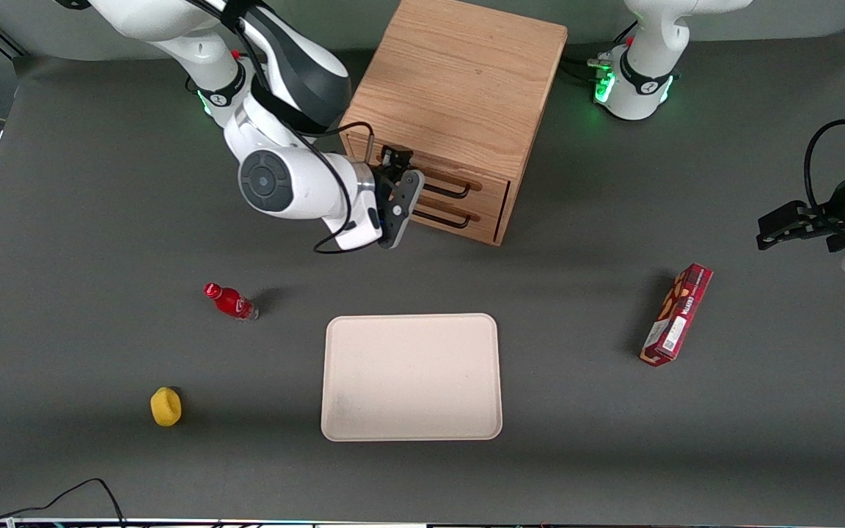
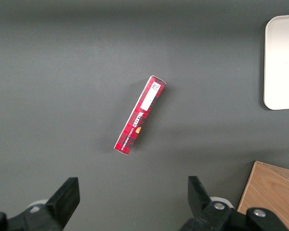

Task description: Open upper drawer

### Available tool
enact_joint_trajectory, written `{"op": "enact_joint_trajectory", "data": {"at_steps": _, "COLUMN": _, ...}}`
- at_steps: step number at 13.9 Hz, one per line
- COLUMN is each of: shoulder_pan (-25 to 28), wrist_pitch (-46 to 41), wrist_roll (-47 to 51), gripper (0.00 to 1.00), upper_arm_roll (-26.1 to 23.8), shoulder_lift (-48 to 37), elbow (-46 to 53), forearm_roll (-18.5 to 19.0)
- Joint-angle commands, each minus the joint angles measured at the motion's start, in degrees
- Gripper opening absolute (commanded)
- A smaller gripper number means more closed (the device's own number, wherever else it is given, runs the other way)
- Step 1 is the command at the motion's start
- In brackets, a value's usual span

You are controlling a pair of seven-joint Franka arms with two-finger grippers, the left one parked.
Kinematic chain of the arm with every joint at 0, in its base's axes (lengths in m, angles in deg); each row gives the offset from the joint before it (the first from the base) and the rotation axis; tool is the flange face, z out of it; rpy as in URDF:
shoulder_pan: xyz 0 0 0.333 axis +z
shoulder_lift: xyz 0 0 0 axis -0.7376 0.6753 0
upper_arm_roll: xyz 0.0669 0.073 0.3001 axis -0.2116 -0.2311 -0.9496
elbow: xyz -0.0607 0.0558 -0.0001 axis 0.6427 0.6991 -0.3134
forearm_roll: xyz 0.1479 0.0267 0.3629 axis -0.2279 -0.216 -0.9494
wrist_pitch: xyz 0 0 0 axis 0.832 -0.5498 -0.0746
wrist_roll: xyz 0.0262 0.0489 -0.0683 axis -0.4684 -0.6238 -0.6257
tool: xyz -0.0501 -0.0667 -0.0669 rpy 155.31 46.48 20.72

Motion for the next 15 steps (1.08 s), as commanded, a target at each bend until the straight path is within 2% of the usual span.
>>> {"op": "enact_joint_trajectory", "data": {"at_steps": 1, "shoulder_pan": 0.77, "wrist_pitch": 0.95, "wrist_roll": 2.81, "gripper": 1.0, "upper_arm_roll": -1.11, "shoulder_lift": 1.51, "elbow": 1.1, "forearm_roll": 1.9}}
{"op": "enact_joint_trajectory", "data": {"at_steps": 10, "shoulder_pan": 1.3, "wrist_pitch": 6.14, "wrist_roll": 5.09, "gripper": 1.0, "upper_arm_roll": -2.34, "shoulder_lift": 4.67, "elbow": -0.39, "forearm_roll": 6.73}}
{"op": "enact_joint_trajectory", "data": {"at_steps": 15, "shoulder_pan": 0.95, "wrist_pitch": 6.49, "wrist_roll": 5.18, "gripper": 1.0, "upper_arm_roll": -2.25, "shoulder_lift": 6.52, "elbow": 2.14, "forearm_roll": 7.35}}
